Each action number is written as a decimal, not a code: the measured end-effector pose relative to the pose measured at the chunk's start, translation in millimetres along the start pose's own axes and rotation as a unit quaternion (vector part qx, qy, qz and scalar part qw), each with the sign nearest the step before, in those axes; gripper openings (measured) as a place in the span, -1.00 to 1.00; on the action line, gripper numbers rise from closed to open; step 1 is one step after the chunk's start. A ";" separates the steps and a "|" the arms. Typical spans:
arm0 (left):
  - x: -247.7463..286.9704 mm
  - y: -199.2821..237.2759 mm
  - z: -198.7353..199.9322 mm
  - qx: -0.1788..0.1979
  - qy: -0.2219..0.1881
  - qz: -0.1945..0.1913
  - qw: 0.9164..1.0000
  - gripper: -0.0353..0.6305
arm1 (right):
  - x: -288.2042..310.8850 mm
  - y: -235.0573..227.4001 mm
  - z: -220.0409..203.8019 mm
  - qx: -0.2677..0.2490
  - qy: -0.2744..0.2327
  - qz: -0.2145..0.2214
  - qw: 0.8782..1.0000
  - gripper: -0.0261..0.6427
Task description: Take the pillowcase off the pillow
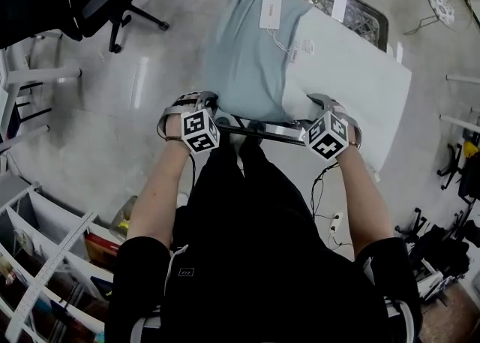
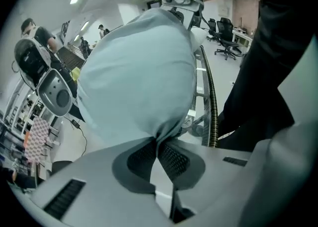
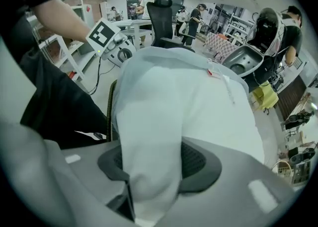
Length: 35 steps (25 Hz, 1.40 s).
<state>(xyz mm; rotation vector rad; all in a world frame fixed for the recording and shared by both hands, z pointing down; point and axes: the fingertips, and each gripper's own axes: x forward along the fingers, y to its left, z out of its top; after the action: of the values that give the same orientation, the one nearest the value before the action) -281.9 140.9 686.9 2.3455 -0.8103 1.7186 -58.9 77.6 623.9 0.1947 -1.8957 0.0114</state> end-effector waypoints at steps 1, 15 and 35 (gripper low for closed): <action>-3.1 4.2 1.7 0.010 0.003 0.006 1.000 -0.85 | -6.3 -2.5 1.3 0.002 -0.001 0.010 1.000 -0.23; -121.4 155.7 -17.9 0.012 0.030 0.154 0.988 -0.86 | -87.8 -45.4 9.1 0.042 -0.036 0.086 0.995 -0.25; -240.3 291.5 13.4 -0.028 -0.028 0.299 0.954 -0.86 | -64.8 -3.4 -39.1 0.048 0.000 0.100 0.994 -0.24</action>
<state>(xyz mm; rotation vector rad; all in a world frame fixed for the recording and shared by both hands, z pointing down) -462.7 -28.8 401.5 2.2575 -1.6913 1.7811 -1.3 86.8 575.6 0.0691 -1.9103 0.2391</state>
